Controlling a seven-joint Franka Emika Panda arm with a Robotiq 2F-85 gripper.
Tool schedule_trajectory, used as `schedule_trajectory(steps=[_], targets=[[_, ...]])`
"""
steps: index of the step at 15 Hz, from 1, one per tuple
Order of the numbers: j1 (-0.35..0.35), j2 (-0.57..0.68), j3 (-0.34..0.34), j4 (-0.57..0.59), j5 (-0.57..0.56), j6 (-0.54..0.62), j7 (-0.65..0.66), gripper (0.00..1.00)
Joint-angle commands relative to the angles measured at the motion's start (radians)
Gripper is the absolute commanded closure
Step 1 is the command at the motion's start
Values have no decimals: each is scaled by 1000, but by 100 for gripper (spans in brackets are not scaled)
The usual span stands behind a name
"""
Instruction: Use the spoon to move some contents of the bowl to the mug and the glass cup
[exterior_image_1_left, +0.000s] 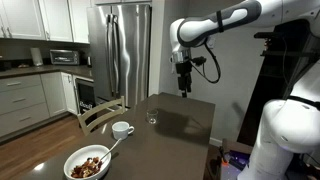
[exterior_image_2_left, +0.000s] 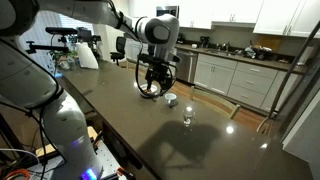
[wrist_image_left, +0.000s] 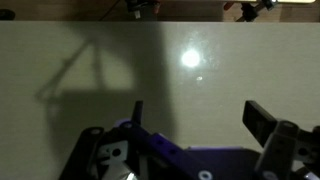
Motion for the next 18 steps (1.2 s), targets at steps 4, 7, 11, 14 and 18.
schedule_trajectory(steps=[4,7,11,14,18], targets=[[-7,1,6,1,2,-1,-2,0],[-7,1,6,1,2,-1,-2,0],[16,-2,19,-84,100,166,30,0],[42,-8,31,-182,230,327,15,0],[90,-6,29,-288,431,507,-28,0]])
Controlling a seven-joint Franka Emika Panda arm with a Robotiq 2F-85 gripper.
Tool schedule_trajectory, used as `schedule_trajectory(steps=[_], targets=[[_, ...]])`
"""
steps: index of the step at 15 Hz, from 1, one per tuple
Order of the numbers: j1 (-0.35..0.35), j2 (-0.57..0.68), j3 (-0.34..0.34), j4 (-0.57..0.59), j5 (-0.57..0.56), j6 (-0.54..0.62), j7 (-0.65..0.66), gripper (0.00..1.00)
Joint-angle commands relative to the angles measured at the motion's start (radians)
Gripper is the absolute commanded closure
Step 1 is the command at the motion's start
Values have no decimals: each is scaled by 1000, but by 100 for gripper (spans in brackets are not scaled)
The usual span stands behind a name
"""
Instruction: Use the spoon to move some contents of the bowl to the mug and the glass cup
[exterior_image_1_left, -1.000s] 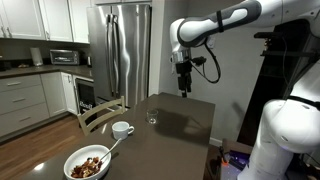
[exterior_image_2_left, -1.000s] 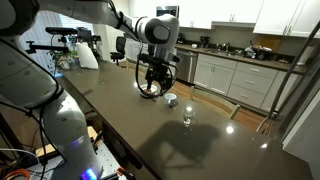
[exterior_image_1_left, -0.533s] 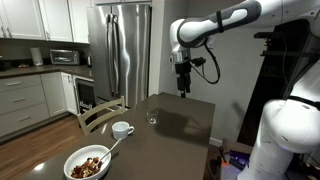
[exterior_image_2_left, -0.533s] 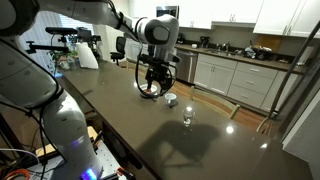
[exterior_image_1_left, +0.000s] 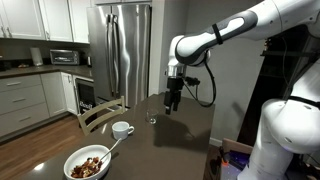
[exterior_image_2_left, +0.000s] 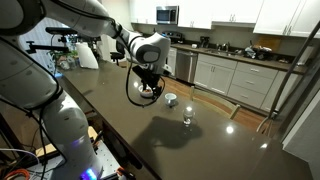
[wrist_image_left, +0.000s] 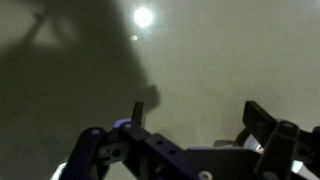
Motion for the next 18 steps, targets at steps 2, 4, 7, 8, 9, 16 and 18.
schedule_trajectory(steps=[2,4,7,8,9,16,18], targets=[[50,-4,-2,-106,214,204,-53,0],[76,19,4,-131,287,310,-78,0],[129,89,11,-125,380,453,-122,0],[150,126,13,-111,419,497,-141,0],[167,159,18,-94,460,534,-162,0],[249,439,59,96,793,698,-422,0],[243,507,65,162,891,677,-512,0]])
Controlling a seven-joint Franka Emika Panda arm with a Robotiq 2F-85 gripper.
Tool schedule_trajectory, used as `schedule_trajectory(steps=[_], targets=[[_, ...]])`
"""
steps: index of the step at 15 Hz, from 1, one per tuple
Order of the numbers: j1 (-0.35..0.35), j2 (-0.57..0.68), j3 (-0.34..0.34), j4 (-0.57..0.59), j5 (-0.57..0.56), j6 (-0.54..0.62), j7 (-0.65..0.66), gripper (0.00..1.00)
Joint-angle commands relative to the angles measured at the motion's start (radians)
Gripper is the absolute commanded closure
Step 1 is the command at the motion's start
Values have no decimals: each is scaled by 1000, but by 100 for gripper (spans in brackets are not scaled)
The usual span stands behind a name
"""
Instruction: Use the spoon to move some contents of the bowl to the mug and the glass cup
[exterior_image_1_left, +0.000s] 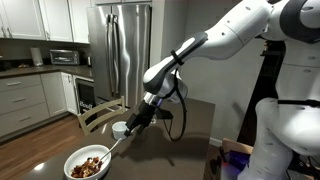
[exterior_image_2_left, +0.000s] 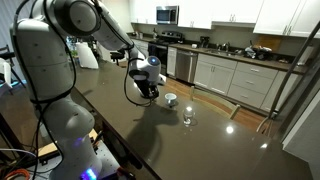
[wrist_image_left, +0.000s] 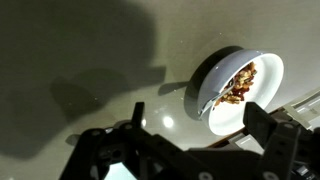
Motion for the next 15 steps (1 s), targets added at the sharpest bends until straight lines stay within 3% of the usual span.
schedule_trajectory(steps=[1,2,6,15], targets=[[-16,137,6,129,127,-26,-163,0],[1,74,4,63,78,-4,-83,0],[1,100,2,80,81,-4,-90,0],[-17,139,19,161,440,-31,-288,0]])
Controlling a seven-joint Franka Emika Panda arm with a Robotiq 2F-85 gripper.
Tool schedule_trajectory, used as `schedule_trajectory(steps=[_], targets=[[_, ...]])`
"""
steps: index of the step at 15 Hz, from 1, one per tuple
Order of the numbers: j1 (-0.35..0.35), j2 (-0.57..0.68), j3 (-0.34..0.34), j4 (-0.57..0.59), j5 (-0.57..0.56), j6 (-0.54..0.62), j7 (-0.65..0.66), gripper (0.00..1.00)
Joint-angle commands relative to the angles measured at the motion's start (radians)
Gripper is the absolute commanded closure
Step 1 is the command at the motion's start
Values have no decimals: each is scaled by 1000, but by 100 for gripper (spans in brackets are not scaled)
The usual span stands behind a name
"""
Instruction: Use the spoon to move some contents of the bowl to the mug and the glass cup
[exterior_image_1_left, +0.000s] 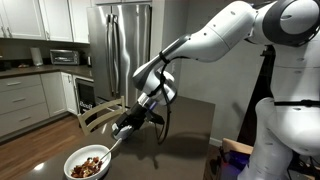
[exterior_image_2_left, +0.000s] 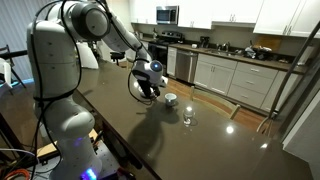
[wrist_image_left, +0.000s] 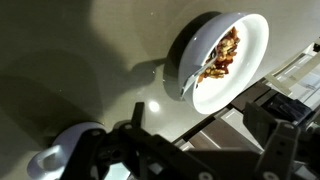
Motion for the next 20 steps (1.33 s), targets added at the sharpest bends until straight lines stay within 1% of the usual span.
schedule_trajectory(steps=[1,8,13,17,18,20], targets=[[-18,36,4,41,128,-31,-90,0],[-21,76,-6,43,265,-106,-133,0],[-17,98,-13,63,402,-146,-219,0],[-11,118,-12,80,456,-176,-254,0],[-48,124,27,85,455,-177,-257,0],[-53,135,38,92,458,-184,-257,0]])
